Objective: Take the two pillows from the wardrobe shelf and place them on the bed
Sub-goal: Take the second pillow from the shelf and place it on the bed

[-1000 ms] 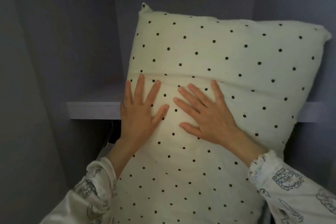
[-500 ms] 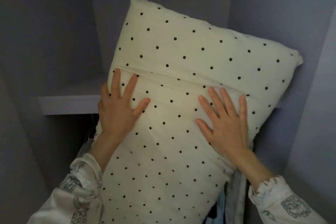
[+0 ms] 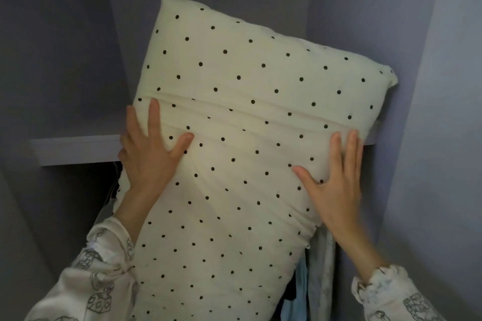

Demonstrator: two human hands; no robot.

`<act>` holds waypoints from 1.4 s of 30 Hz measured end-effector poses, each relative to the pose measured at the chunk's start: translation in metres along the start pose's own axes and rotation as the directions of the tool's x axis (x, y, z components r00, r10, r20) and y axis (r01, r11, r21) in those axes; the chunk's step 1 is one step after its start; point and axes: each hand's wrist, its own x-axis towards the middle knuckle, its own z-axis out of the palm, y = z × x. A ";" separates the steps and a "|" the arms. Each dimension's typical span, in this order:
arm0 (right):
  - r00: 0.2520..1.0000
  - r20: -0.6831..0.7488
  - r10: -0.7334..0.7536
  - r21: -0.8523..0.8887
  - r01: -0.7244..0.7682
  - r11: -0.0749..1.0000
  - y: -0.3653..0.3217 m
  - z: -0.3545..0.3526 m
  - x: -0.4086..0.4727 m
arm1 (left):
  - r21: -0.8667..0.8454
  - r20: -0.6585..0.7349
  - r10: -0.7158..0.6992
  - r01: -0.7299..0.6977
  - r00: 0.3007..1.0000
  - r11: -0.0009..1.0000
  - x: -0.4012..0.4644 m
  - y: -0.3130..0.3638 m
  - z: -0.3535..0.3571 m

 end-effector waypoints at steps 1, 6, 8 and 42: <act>0.994 0.031 0.105 0.102 -0.107 0.989 -0.001 0.001 -0.002 | -0.012 0.004 -0.014 0.014 1.000 1.000 -0.001 0.001 -0.001; 0.922 0.134 0.363 0.376 -0.387 0.842 0.000 0.010 0.004 | -0.114 0.073 -0.115 0.123 0.991 0.986 0.000 0.000 -0.009; 0.860 0.180 0.477 0.457 -0.503 0.734 0.001 0.014 0.006 | -0.145 0.102 -0.147 0.161 0.984 0.976 0.002 0.001 -0.013; 0.734 0.583 0.348 0.482 -0.657 0.579 0.023 -0.102 -0.141 | -0.183 0.307 -0.525 0.591 0.793 0.786 -0.241 0.002 -0.131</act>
